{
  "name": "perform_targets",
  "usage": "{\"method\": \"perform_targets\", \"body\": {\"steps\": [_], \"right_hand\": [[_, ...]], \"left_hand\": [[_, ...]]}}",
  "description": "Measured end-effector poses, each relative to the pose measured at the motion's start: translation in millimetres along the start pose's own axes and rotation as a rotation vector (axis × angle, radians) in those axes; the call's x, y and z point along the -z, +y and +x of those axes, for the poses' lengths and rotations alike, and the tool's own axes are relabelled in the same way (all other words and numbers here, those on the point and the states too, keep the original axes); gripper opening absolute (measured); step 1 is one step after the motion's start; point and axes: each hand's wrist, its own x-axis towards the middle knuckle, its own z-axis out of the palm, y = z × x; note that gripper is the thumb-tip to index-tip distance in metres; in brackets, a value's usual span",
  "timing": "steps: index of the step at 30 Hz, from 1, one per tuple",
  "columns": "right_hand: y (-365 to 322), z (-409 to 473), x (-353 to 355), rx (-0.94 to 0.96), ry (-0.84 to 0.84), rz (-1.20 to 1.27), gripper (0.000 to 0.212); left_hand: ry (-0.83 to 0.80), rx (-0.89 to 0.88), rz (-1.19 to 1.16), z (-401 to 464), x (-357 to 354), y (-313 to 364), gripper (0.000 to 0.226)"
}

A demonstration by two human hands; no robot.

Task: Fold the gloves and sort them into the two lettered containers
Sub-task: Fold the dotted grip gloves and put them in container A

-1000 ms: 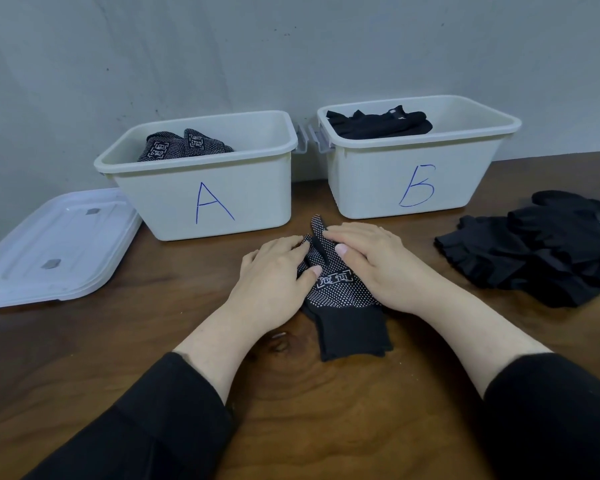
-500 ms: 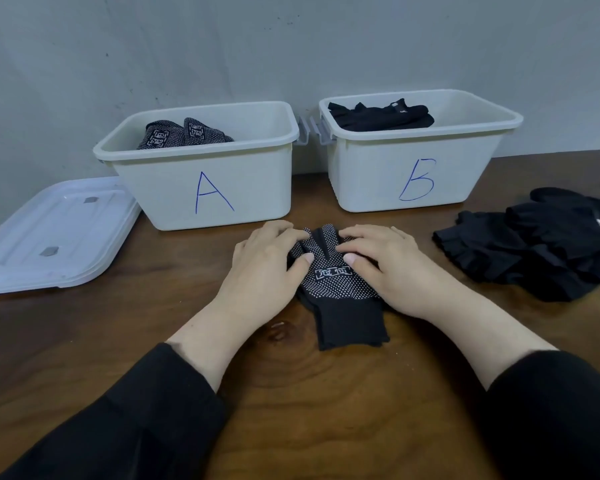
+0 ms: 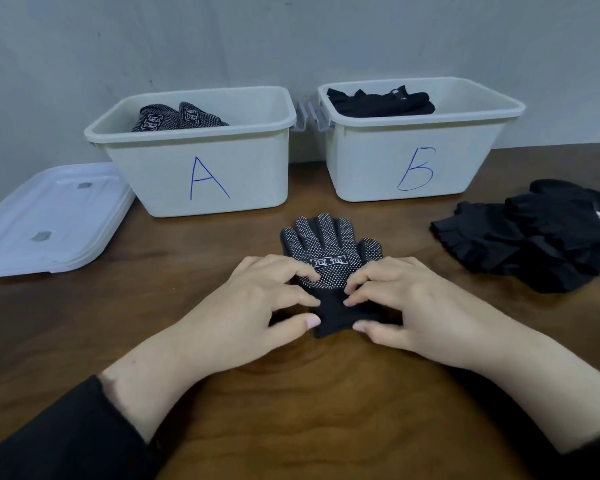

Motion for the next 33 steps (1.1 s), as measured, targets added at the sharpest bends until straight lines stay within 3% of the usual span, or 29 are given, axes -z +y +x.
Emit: {"method": "perform_targets", "body": {"steps": [5,10,14,20,23,28,33], "right_hand": [[-16.4,7.3,-2.2,-0.069,0.096,-0.023,0.020],[-24.6,2.8,5.9,-0.136,0.077,0.102,0.017],[-22.7,0.3,8.0,-0.254,0.013,0.138,0.058],[-22.9,1.8,12.7,-0.308,-0.033,0.165,0.080],[-20.6,5.4,12.8,-0.318,0.022,0.202,0.069],[-11.0,14.2,5.0,-0.297,0.252,0.292,0.024],[0.3,23.8,-9.3,-0.338,0.334,0.189,0.027]], "left_hand": [[-0.094,0.000,0.062,4.0,-0.5,11.2,0.062],[0.020,0.019,0.019,9.3,-3.4,15.4,0.022],[0.092,0.124,-0.153,8.9,-5.5,12.7,0.010],[0.142,0.329,-0.422,14.7,-3.0,20.3,0.012],[0.155,0.400,-0.442,16.1,-6.2,18.0,0.024],[0.211,0.423,-0.422,19.4,-9.1,18.1,0.038],[0.267,0.464,-0.305,19.3,-11.5,16.5,0.025]]}}
